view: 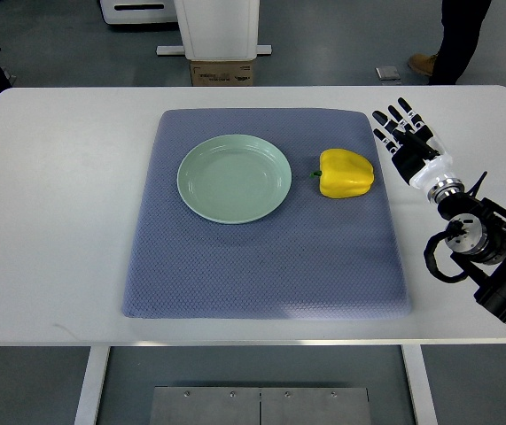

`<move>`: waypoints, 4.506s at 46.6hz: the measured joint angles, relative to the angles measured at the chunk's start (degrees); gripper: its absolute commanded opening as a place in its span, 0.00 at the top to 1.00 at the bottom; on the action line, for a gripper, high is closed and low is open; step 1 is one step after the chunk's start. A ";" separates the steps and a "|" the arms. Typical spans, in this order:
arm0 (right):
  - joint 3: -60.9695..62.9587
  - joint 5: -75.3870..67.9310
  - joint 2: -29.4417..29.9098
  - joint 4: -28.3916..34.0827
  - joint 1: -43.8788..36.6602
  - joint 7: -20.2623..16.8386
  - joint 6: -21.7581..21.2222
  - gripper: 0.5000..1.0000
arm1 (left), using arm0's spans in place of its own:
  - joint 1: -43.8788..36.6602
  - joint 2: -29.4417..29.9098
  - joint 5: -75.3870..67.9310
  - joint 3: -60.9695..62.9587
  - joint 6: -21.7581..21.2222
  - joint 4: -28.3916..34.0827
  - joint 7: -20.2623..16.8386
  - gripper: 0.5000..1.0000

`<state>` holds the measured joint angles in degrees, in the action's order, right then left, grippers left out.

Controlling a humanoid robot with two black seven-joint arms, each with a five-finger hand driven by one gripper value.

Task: Place yellow pepper on plate with right hand
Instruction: 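Raise the right hand and move it farther from the robot, above the pepper, then lower the open right hand down onto the yellow bell pepper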

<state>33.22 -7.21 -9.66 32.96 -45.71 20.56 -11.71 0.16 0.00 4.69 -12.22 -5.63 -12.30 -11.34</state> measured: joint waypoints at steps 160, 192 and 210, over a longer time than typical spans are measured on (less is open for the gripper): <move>-49.50 42.41 -18.00 20.19 -31.94 -3.36 7.08 0.03 | -0.08 0.00 -0.38 0.36 0.18 -0.01 0.18 0.00; -66.28 43.94 -7.92 13.82 -36.65 -3.34 9.51 0.01 | -0.08 0.00 -0.38 0.36 0.18 -0.01 0.18 0.00; -70.90 44.04 -6.00 11.38 -37.75 -2.97 9.43 0.03 | -0.07 0.00 -0.38 0.36 0.18 -0.01 0.18 0.00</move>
<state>-37.68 36.83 -15.65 44.34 -83.46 17.59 -2.28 0.09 0.00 4.31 -11.87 -5.45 -12.31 -11.16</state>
